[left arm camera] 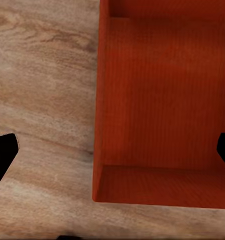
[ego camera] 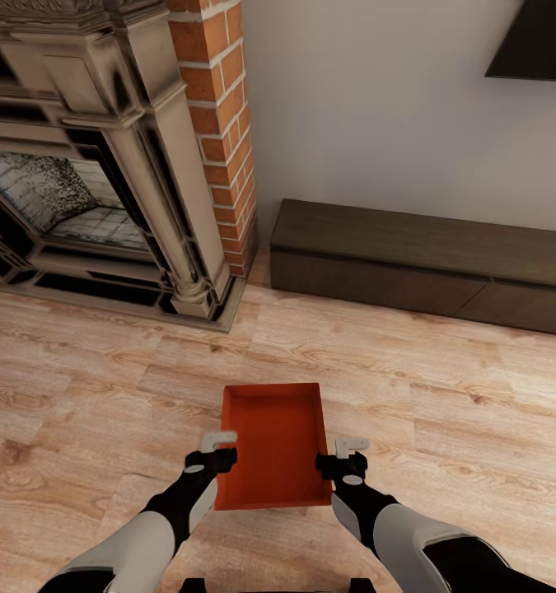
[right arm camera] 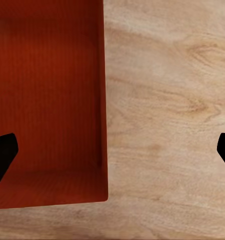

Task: Move the two storage containers from the living room to the garage. In the garage, place one container on the floor and stack the other container on top of it (either order is fine).

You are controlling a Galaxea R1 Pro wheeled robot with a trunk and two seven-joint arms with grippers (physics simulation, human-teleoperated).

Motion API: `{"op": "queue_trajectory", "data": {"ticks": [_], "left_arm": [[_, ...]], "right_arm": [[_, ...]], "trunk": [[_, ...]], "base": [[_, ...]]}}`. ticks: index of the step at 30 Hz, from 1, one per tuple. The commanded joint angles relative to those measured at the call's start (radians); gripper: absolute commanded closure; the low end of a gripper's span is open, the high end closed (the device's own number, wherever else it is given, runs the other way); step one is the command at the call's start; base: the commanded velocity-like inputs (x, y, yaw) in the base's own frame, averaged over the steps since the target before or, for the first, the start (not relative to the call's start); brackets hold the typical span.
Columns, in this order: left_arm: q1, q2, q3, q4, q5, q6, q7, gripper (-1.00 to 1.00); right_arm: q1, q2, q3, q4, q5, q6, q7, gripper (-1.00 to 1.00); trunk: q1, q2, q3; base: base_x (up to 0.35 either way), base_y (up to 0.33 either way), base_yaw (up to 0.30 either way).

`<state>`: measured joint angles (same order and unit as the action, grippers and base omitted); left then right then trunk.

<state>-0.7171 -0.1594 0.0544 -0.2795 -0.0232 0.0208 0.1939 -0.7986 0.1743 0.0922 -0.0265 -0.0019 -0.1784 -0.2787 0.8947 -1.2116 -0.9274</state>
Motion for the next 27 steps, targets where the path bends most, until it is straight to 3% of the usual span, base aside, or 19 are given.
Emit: {"op": "queue_trajectory", "data": {"ticks": [1, 9, 12, 27], "left_arm": [[0.000, 0.001, 0.005, 0.008, -0.003, 0.002, 0.001, -1.00], [-0.001, 0.014, 0.007, 0.024, -0.005, 0.002, 0.001, -1.00], [-0.001, 0.041, 0.000, 0.016, -0.016, 0.002, 0.000, -1.00], [0.000, 0.043, -0.002, 0.005, -0.017, 0.002, 0.001, -1.00]], "right_arm": [[-0.001, 0.000, 0.008, -0.004, 0.000, -0.001, -0.006, -1.00], [-0.001, 0.000, 0.009, -0.051, 0.002, 0.002, -0.007, -1.00], [-0.001, 0.000, 0.008, -0.039, -0.004, 0.001, -0.005, -1.00], [-0.001, 0.000, 0.006, -0.018, -0.012, 0.000, 0.028, -1.00]], "trunk": [[0.000, 0.000, -0.001], [0.000, 0.000, -0.001], [0.000, 0.000, -0.001], [0.000, 0.000, -0.001]], "base": [[0.000, 0.000, 0.000], [0.000, 0.000, 0.000], [0.000, 0.000, 0.000], [0.000, 0.000, 0.000]]}}
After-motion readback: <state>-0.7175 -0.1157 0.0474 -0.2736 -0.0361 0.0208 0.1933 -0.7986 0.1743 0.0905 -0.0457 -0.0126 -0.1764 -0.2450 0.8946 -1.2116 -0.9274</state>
